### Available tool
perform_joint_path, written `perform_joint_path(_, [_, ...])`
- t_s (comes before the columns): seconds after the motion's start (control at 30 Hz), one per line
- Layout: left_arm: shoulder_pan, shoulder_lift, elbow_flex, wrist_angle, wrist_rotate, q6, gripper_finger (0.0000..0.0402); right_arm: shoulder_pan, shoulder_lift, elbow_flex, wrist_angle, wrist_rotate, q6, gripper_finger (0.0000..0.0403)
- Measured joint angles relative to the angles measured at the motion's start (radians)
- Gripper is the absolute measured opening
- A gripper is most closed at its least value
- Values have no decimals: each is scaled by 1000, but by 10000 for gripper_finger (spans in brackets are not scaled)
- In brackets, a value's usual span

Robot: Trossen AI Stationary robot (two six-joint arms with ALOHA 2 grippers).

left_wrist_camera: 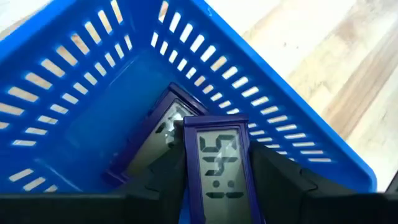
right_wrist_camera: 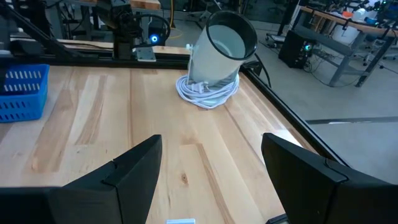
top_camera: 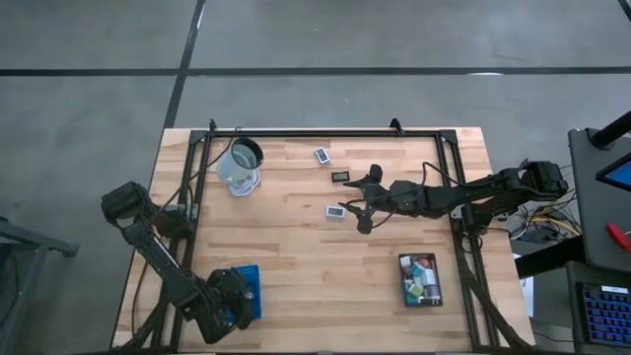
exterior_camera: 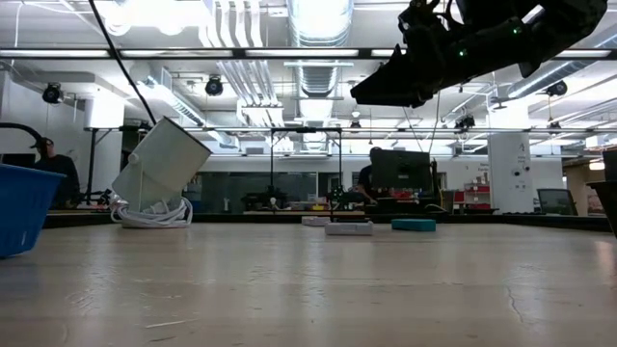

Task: Pick & Place Office items
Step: Put the blue digital clock into the blue bin

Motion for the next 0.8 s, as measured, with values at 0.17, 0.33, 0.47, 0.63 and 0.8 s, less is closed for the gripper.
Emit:
perform_joint_path(0.17, [3,-3,-19,26,19,-16,165,0,0,0,0,0,0,274])
perform_joint_path(0.33, [4,-3,-19,26,23,-18,164,0,0,0,0,0,0,274])
perform_joint_path(0.47, [4,-3,-17,26,26,-20,168,0,0,0,0,0,0,274])
perform_joint_path(0.63, [4,-2,-17,26,37,-21,173,0,0,0,0,0,0,274])
perform_joint_path(0.8, [4,-2,-17,31,41,-27,174,0,0,0,0,0,0,274])
